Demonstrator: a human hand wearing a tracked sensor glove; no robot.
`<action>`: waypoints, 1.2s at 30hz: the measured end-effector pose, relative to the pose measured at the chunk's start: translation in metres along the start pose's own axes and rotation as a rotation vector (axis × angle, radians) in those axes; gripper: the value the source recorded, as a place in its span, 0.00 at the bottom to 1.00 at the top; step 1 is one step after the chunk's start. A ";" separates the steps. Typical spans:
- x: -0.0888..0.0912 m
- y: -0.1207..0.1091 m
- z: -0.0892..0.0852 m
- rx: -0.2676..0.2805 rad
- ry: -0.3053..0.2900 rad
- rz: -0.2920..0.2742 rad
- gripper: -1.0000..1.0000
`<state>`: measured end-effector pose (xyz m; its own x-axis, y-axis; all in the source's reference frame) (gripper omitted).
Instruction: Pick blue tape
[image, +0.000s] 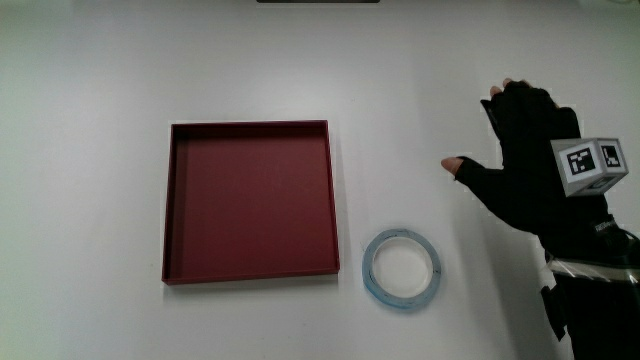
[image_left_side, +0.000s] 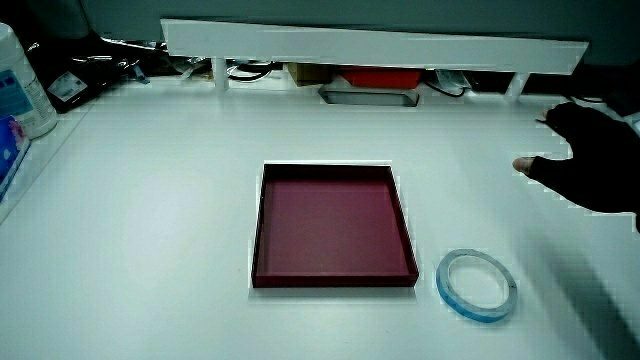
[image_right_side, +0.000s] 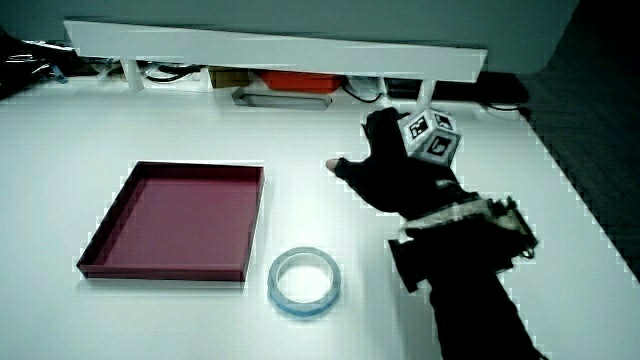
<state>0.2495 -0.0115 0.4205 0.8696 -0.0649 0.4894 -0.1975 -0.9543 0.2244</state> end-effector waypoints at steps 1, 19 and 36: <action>-0.001 -0.002 -0.003 -0.005 0.005 0.005 0.50; 0.000 -0.027 -0.074 -0.214 0.057 0.049 0.50; 0.002 -0.037 -0.117 -0.206 -0.008 0.053 0.50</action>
<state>0.2060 0.0582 0.5121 0.8590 -0.1160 0.4987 -0.3306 -0.8695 0.3670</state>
